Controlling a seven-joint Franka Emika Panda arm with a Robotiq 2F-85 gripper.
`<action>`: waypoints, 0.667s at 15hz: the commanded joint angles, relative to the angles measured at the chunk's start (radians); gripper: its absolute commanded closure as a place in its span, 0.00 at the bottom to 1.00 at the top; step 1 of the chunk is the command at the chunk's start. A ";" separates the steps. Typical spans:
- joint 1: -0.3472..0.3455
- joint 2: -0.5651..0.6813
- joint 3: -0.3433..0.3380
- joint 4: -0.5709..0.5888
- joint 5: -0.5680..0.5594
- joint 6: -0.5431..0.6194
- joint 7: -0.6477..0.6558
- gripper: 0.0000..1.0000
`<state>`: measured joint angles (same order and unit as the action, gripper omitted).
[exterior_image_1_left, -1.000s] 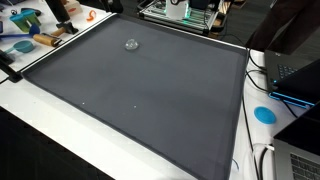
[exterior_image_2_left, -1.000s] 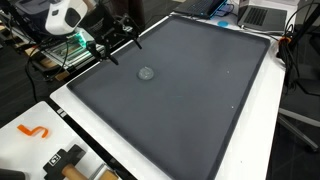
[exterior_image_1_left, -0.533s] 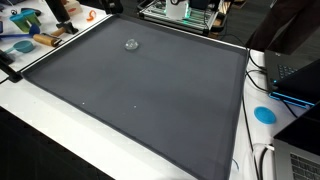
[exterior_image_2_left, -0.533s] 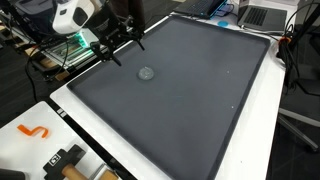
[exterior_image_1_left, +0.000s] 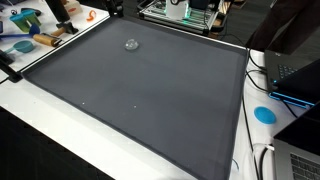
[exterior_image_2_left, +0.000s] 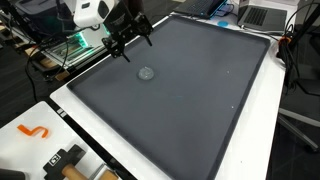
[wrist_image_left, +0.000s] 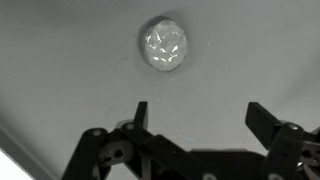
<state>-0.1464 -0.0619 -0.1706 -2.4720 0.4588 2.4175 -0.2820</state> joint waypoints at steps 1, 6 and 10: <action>0.011 -0.028 0.019 -0.005 -0.114 -0.019 0.080 0.00; 0.024 -0.056 0.056 0.027 -0.315 -0.112 0.219 0.00; 0.045 -0.080 0.086 0.062 -0.402 -0.210 0.273 0.00</action>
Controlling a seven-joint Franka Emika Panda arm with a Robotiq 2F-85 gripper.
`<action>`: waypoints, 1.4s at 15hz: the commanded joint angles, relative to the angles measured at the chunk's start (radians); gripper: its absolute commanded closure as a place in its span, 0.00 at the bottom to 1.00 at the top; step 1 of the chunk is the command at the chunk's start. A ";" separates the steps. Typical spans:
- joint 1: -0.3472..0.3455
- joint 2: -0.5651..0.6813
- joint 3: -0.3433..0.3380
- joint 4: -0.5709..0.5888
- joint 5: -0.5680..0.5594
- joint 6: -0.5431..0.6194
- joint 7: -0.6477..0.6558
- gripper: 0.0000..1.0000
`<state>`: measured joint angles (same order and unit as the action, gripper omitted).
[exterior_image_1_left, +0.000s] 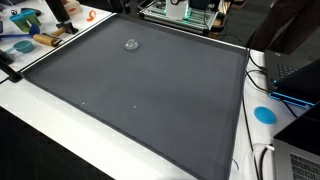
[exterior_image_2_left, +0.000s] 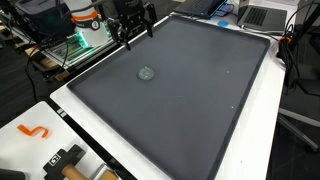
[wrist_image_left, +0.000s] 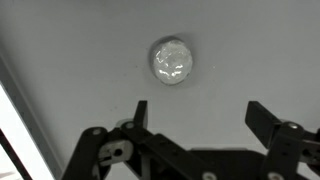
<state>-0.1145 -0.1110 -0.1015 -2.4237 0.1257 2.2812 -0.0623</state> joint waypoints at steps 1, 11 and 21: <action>0.019 -0.037 0.024 0.022 -0.080 -0.092 0.053 0.00; 0.030 0.003 0.009 0.021 -0.040 -0.054 -0.091 0.00; 0.038 0.126 0.022 -0.028 -0.057 0.062 -0.451 0.00</action>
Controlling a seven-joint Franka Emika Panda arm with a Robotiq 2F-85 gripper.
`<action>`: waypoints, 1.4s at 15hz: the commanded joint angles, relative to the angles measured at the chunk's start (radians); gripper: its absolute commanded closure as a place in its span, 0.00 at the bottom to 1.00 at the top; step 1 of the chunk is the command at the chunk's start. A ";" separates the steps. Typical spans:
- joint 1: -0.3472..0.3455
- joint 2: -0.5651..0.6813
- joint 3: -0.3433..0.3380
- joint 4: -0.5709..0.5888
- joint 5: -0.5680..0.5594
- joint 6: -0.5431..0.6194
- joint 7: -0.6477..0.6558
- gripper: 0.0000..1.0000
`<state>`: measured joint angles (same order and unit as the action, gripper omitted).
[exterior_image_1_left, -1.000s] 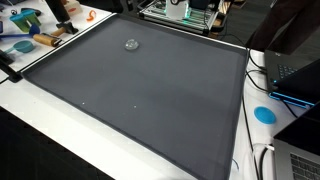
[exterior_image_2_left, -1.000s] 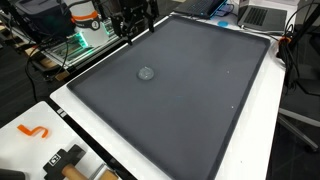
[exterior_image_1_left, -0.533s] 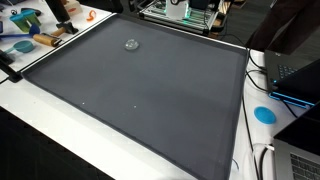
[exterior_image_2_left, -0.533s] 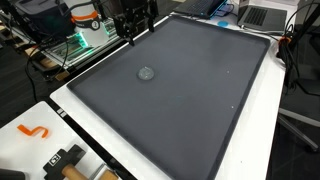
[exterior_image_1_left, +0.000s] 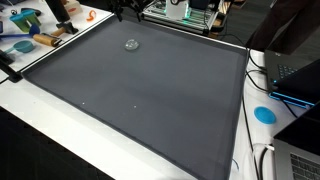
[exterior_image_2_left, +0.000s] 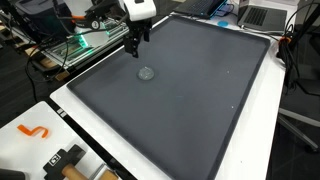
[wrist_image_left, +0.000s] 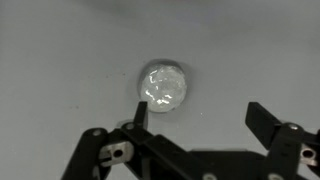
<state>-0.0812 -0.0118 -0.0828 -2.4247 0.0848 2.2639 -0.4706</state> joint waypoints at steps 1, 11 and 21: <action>0.004 0.039 0.005 -0.035 -0.017 0.120 -0.047 0.00; -0.003 0.151 0.025 -0.087 -0.071 0.351 -0.037 0.00; -0.006 0.202 0.024 -0.109 -0.160 0.438 0.030 0.00</action>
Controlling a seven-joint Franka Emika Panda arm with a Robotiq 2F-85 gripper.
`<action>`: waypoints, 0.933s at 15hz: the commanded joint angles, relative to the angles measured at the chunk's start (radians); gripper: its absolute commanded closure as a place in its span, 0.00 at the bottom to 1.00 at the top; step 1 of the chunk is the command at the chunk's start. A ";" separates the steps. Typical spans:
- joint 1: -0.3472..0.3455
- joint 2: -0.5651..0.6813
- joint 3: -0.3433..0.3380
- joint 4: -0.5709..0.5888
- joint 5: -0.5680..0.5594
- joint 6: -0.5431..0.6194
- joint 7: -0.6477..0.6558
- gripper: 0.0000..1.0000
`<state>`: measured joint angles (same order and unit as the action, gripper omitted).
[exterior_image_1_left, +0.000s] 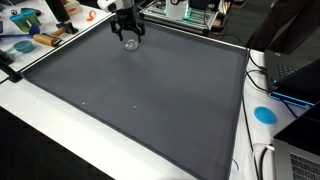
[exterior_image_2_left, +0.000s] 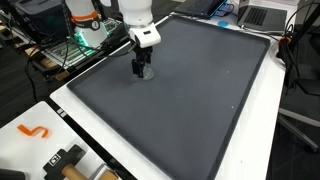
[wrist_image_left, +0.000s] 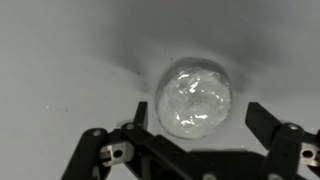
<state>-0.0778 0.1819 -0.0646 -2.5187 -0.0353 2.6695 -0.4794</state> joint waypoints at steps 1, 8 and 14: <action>-0.009 0.010 0.007 -0.014 -0.043 0.034 0.042 0.05; -0.009 0.019 0.006 -0.011 -0.067 0.041 0.063 0.62; -0.008 0.021 0.009 -0.007 -0.067 0.042 0.062 1.00</action>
<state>-0.0778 0.1906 -0.0624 -2.5165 -0.0694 2.6858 -0.4467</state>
